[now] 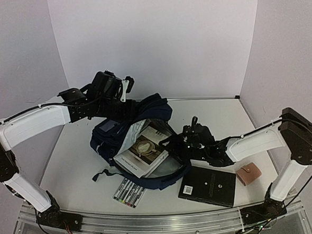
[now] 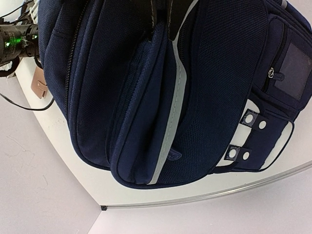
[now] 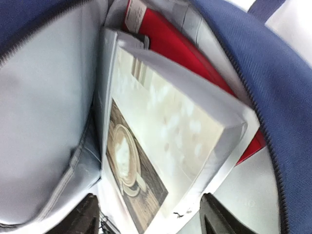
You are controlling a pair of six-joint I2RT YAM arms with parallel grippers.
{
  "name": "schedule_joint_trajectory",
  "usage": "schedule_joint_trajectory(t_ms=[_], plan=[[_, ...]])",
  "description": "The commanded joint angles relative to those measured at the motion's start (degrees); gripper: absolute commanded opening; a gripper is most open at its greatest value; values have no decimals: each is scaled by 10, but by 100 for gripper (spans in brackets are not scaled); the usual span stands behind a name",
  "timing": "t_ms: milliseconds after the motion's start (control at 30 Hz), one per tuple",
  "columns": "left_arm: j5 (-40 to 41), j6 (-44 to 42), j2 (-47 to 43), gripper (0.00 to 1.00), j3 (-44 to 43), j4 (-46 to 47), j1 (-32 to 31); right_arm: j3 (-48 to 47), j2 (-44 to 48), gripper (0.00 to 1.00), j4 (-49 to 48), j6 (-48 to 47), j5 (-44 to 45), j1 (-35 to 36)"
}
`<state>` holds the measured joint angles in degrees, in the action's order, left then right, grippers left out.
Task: Pack the student bag
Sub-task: Place the book in the student bag.
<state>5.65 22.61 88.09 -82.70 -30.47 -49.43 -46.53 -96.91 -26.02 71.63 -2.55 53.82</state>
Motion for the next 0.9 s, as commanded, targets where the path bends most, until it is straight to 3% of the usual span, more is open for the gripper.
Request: schedule_joint_trajectory(t_ms=[0, 233, 500, 733, 867], plan=[[6, 14, -41, 0, -10, 72, 7, -36, -40, 57, 9, -13, -2, 7], [-16, 18, -36, 0, -5, 72, 7, -98, -107, 41, -12, -25, -1, 7], [-23, 29, -28, 0, 4, 65, 7, -140, -131, 40, -24, -53, 20, 7], [-9, 44, -26, 0, 11, 59, 44, -72, -12, 72, 38, -100, 112, 7], [-21, 43, -10, 0, -15, 63, 73, -45, 66, 81, 119, -128, 169, 7]])
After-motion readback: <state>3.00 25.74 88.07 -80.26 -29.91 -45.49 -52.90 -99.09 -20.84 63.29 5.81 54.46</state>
